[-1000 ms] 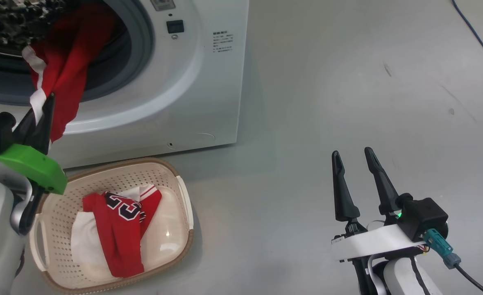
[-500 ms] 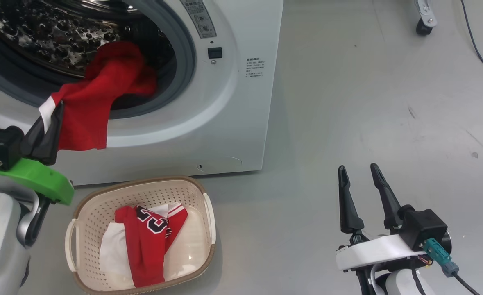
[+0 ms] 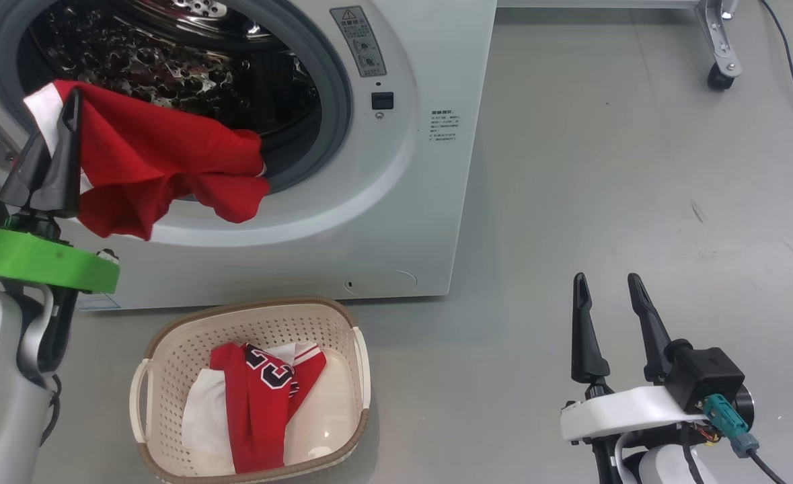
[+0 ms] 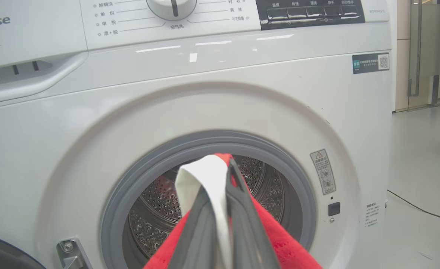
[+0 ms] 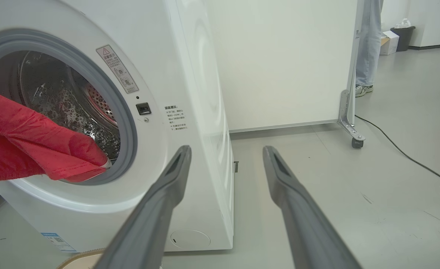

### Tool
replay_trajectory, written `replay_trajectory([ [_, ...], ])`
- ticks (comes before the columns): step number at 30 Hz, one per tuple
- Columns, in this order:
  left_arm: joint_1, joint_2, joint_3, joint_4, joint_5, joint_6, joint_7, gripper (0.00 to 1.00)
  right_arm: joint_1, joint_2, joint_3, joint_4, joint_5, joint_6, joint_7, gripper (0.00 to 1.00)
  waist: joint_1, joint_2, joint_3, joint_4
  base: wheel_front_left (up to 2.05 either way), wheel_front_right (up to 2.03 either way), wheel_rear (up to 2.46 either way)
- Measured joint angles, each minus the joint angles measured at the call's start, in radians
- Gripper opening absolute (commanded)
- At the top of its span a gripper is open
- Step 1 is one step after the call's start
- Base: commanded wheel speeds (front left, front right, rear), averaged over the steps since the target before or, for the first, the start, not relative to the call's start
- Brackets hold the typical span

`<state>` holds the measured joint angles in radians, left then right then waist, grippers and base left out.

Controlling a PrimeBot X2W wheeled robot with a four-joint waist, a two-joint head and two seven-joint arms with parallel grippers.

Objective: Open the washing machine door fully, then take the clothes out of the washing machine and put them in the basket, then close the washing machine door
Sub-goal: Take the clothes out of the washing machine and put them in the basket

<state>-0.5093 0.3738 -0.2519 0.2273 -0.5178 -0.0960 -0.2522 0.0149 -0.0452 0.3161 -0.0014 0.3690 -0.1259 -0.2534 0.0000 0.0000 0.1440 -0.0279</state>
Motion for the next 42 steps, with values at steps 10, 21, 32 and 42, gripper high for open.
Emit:
replay_trajectory([
  [10,0.041,-0.008,0.052,-0.109,0.017,0.012,0.000,0.00,0.010,0.000,0.000,0.000,0.000,0.000,0.000,1.00,0.0000,0.0000,-0.017,0.022,0.00,0.00,0.00],
  [21,0.171,-0.004,-0.009,-0.096,0.026,0.010,0.000,0.00,0.014,0.000,0.005,0.000,0.000,0.001,0.000,1.00,0.0000,0.0000,-0.008,0.033,0.00,0.00,0.00],
  [32,0.253,0.019,-0.034,-0.095,0.036,0.001,0.000,0.00,0.014,0.000,0.023,-0.005,0.000,0.001,0.000,1.00,0.0000,0.0000,0.039,0.031,0.00,0.00,0.00],
  [42,0.272,0.058,-0.050,-0.058,0.045,-0.011,0.005,0.00,0.001,-0.001,0.070,-0.026,0.000,0.000,0.000,1.00,0.0000,0.0000,0.126,0.019,0.00,0.00,0.00],
])
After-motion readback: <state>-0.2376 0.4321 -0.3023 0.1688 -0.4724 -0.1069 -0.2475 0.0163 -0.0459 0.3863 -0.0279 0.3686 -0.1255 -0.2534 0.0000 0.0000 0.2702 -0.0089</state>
